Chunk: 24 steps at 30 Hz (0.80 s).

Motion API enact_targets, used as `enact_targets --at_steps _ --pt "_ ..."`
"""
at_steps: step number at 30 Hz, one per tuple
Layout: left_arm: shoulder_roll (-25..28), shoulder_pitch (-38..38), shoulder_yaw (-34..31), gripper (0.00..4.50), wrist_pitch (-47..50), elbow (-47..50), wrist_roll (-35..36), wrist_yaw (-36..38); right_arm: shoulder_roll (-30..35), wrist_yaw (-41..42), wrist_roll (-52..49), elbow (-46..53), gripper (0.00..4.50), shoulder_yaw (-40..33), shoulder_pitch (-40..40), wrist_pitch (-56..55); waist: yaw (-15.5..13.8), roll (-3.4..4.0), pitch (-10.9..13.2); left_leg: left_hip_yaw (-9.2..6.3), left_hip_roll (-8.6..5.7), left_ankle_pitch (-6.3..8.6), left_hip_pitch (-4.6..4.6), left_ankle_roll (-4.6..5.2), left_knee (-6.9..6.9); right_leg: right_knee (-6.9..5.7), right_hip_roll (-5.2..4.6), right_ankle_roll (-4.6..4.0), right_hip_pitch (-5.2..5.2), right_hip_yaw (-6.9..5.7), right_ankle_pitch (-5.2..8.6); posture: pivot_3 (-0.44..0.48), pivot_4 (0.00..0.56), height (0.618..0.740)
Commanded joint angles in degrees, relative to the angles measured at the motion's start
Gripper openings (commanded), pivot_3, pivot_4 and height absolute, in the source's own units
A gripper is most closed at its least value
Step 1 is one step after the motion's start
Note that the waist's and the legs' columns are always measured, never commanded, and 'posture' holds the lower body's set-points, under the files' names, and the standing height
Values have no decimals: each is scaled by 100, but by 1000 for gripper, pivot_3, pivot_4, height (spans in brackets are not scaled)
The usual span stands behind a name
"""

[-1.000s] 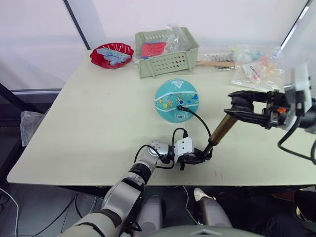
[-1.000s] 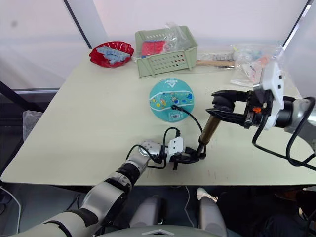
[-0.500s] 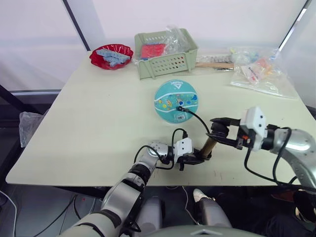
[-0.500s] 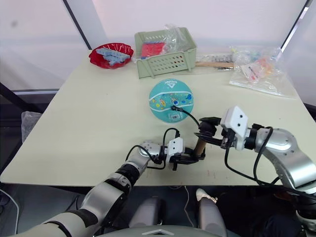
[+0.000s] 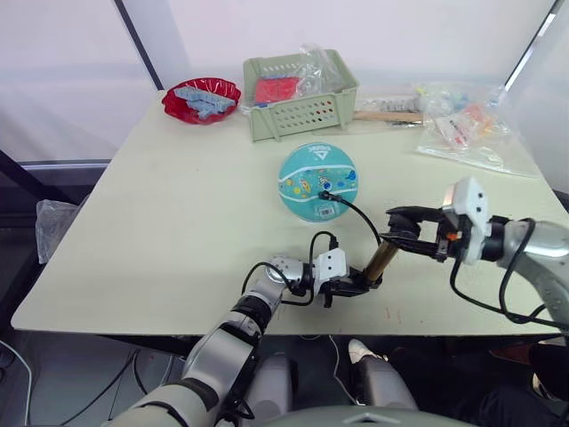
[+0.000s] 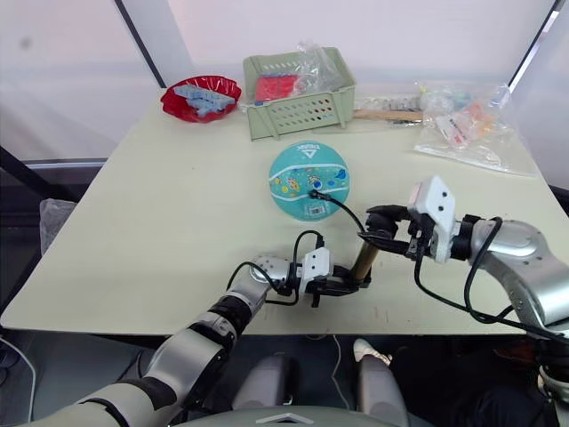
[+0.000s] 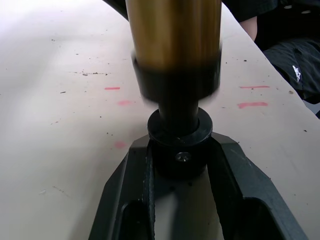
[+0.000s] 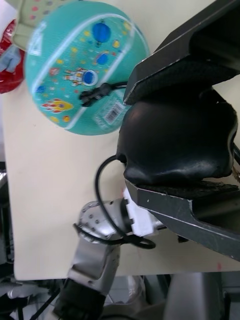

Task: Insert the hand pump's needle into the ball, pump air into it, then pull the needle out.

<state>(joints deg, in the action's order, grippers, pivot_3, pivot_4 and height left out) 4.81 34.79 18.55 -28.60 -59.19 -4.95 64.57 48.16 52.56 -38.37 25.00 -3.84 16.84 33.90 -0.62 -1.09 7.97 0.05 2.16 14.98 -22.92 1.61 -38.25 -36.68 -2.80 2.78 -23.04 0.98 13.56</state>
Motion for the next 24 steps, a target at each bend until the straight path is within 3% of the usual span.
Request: enact_targets --at_steps 1,14,19,24 --pt "201 -344 223 1031 197 -414 -363 -24 348 55 -750 228 1940 -935 511 367 -5 0 6 0 0 0 -2 0 0 0 -1 0 -2 0 0 0 150 736" --pt "225 -330 246 1031 181 -424 -378 15 1081 -15 -1975 -85 1940 -1755 1507 1355 -7 13 19 -1 1 0 -8 0 2 0 -3 -2 -8 0 0 0 150 736" --pt "222 -325 246 1031 191 -417 -376 12 1069 29 -1799 151 1940 -1539 1141 1341 -6 14 19 1 1 0 -8 0 2 0 -4 -2 -9 2 0 0 150 736" --pt "202 -331 246 1031 206 -404 -367 -8 617 -72 -1232 313 1940 -971 641 881 13 14 9 0 3 0 0 0 5 0 0 1 -5 1 1 0 150 736"
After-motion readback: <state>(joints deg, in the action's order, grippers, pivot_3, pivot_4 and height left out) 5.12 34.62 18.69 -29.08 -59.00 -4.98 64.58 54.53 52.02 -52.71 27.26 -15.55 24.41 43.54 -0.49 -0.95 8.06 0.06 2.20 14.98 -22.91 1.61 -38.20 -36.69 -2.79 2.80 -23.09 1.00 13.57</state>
